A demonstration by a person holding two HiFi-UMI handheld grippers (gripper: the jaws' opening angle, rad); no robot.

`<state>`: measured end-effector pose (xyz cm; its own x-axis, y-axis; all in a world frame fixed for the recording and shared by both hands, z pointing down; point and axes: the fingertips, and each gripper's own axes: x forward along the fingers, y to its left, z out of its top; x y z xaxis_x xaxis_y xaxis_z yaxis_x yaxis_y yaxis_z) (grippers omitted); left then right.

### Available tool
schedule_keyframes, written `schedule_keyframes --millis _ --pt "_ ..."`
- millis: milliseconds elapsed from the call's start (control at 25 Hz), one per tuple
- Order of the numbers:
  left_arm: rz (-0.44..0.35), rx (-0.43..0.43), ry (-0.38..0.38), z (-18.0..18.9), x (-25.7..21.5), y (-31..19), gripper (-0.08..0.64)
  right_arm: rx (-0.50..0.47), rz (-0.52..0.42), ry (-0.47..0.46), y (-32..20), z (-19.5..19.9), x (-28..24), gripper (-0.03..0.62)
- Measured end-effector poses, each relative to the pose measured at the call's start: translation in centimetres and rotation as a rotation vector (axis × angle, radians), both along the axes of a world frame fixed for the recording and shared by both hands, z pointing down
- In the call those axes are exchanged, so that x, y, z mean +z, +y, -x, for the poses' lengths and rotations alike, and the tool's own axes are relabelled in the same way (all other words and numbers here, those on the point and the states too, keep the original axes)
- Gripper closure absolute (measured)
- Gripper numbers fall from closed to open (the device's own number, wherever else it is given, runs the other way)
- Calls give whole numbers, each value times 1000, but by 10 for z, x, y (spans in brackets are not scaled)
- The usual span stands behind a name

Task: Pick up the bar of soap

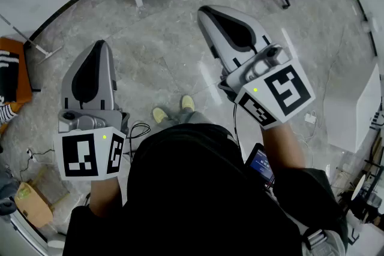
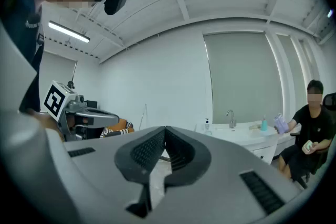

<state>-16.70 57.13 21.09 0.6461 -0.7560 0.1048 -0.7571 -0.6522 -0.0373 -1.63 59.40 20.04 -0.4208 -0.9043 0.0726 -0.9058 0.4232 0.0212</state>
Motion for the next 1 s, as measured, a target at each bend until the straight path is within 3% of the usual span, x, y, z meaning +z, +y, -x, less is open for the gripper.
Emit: schedule_keyframes --millis 240,520,760,1000 --pt "-4 -4 8 8 -9 -4 552 -23 6 -18 -6 10 -3 586" --pt "-7 -13 16 28 -8 -4 552 -92 -9 -229 -3 23 -17 586" --pt "-9 -8 23 48 -9 2 552 -35 26 -167 -1 39 -9 586" --pt "-6 4 29 66 -7 10 552 -19 18 -186 8 52 -14 586"
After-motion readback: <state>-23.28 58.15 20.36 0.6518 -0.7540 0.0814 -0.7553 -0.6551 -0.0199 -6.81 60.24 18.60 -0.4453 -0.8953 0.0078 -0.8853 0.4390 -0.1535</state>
